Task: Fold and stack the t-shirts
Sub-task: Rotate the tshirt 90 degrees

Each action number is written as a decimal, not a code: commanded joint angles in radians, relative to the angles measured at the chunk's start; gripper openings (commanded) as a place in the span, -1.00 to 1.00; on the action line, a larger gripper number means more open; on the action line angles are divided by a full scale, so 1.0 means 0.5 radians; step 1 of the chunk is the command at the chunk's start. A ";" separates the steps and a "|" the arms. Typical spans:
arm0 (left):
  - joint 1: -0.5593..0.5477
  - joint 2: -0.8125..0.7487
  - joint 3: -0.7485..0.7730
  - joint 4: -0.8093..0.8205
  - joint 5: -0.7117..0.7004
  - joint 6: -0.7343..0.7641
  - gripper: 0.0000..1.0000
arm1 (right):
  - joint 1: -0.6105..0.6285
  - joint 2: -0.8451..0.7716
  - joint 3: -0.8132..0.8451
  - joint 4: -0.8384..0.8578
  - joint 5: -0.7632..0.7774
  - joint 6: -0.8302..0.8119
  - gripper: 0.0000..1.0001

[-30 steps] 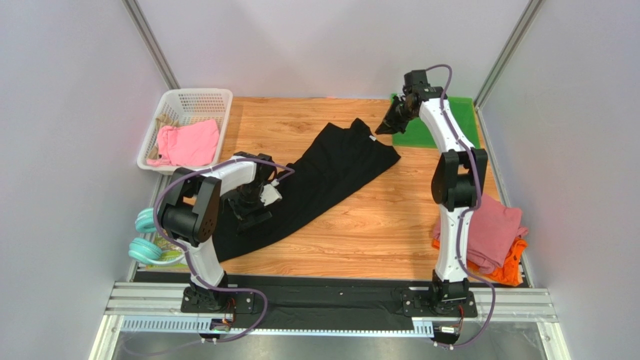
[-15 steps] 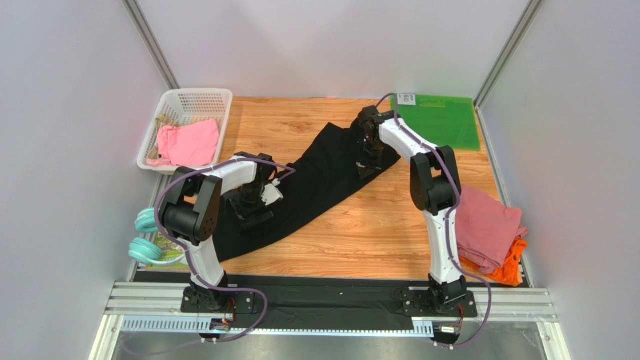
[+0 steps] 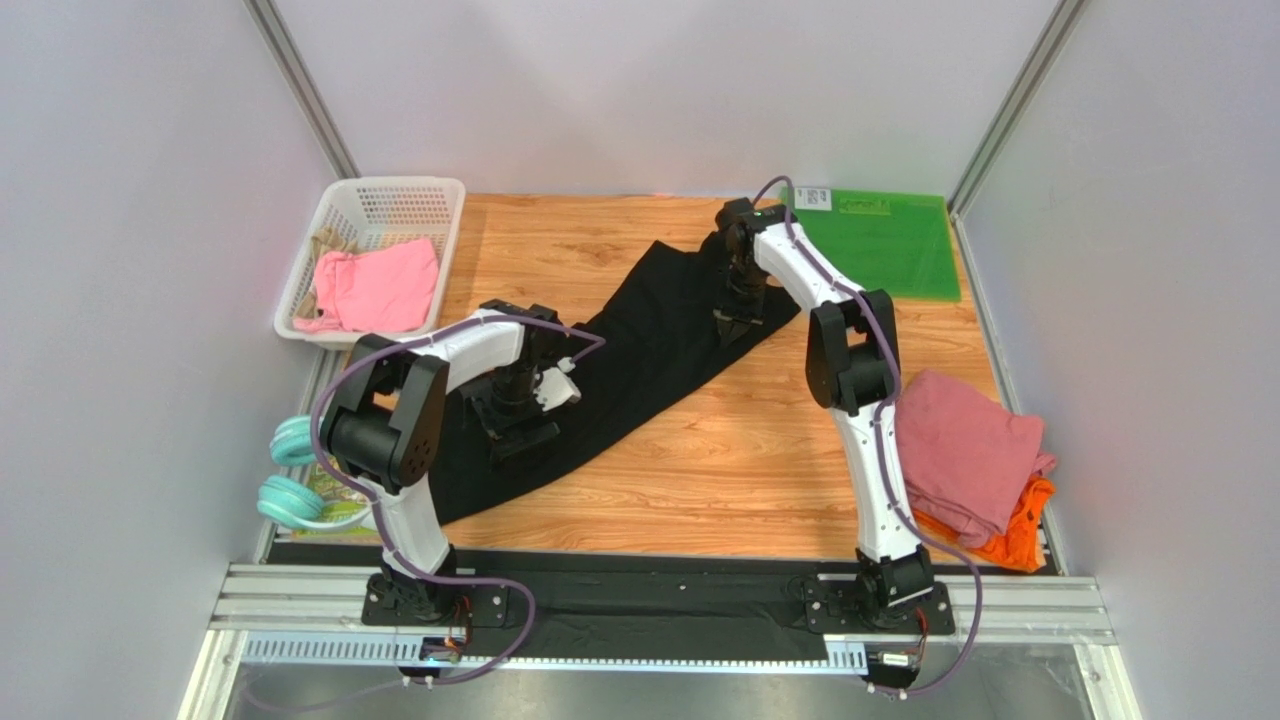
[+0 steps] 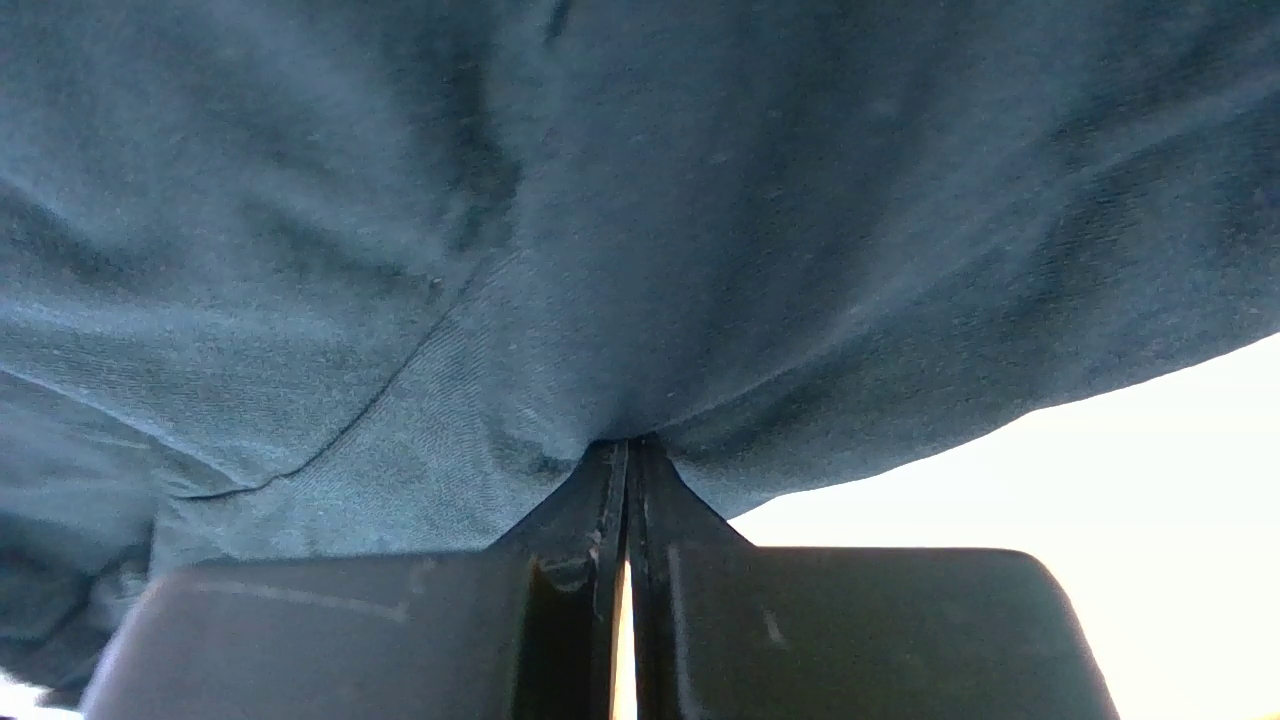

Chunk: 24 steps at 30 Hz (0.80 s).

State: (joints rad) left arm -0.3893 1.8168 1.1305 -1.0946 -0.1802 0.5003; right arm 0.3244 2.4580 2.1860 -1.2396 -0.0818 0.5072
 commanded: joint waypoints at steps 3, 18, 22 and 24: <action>-0.123 -0.014 0.119 -0.112 0.133 0.027 0.93 | -0.189 0.232 0.196 0.080 -0.060 0.032 -1.00; -0.424 0.266 0.353 -0.292 0.501 0.021 0.93 | -0.468 0.434 0.518 0.289 -0.588 0.093 -1.00; -0.546 0.431 0.573 -0.388 0.691 0.000 0.92 | -0.480 0.505 0.582 0.378 -0.713 0.118 -0.99; -0.632 0.523 0.708 -0.452 0.790 0.000 0.92 | -0.483 0.554 0.656 0.387 -0.753 0.133 -0.99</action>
State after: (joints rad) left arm -0.6399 2.0094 1.3754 -1.2472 0.0719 0.5003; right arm 0.0822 2.6511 2.4546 -1.1381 -0.4427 0.5602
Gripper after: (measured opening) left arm 0.963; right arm 0.007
